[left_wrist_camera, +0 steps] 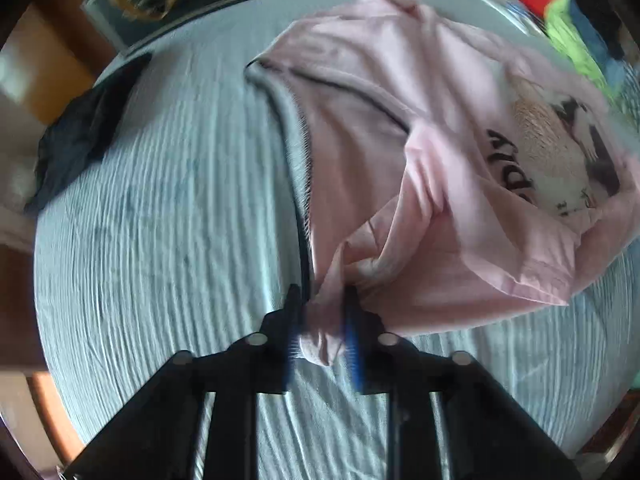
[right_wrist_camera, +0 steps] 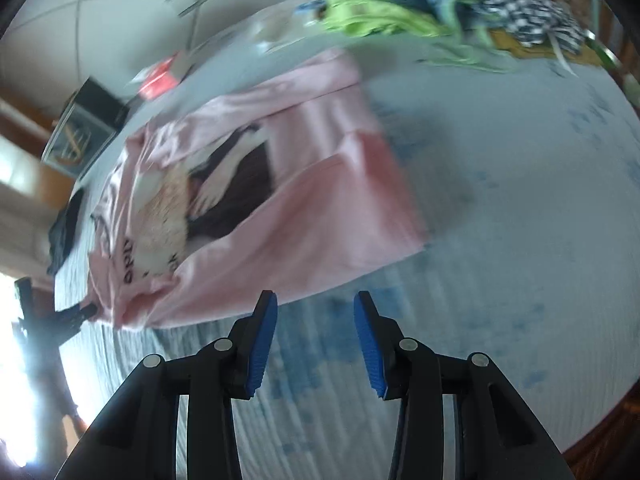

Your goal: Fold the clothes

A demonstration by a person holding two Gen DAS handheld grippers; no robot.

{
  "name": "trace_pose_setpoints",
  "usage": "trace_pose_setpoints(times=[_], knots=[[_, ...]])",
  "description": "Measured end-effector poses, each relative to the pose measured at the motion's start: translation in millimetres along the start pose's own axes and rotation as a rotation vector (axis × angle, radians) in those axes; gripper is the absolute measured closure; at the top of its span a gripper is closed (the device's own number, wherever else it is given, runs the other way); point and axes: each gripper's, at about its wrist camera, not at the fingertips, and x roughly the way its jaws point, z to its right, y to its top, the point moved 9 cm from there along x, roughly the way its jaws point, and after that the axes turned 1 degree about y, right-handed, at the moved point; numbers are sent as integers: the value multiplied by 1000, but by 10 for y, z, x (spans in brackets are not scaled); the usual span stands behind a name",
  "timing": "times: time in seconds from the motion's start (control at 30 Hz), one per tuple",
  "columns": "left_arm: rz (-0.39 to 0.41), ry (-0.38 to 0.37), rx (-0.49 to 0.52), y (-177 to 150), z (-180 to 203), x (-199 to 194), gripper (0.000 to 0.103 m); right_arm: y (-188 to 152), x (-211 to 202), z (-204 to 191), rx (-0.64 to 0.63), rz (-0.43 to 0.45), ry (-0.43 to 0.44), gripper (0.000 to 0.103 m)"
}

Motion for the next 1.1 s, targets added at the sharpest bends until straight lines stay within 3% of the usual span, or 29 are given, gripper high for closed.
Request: trace_pose_setpoints(times=[0.07, 0.23, 0.3, 0.37, 0.43, 0.5, 0.57, 0.7, 0.73, 0.8, 0.9, 1.0, 1.07, 1.1], knots=[[12, 10, -82, -32, -224, -32, 84, -12, 61, -85, -6, -4, -1, 63], [-24, -51, -182, -196, -544, -138, 82, 8, 81, 8, 34, -1, -39, 63], [-24, 6, -162, -211, -620, -211, 81, 21, 33, 99, 63, 12, -64, 63], [6, 1, -156, -147, -614, -330, 70, 31, -24, 165, 86, 26, -80, 63], [60, -60, -137, -29, -483, -490, 36, 33, -80, 186, 89, 38, -88, 63], [103, -160, -86, 93, -226, -608, 28, 34, -91, 184, 87, 36, -84, 63], [88, -213, -27, 173, 51, -593, 28, 37, -75, 169, 82, 25, -74, 63], [-41, -244, 56, 194, 514, -204, 29, 82, -28, 134, 58, 9, -56, 63], [-65, -234, 69, 193, 590, -113, 46, 94, -20, 143, 55, 8, -51, 63], [-108, -213, 99, 251, 744, 34, 66, 101, 6, 167, 55, -1, -49, 63], [-74, -219, 78, 599, 833, 79, 66, 107, 88, 208, 53, -24, -53, 63], [24, -193, -57, 1138, 621, -22, 66, 110, 138, 260, 67, -34, -52, 63], [59, -168, -108, 1339, 449, -109, 58, 127, 152, 292, 80, -35, -44, 63], [74, -158, -123, 1413, 367, -159, 46, 137, 158, 305, 84, -35, -42, 63]])
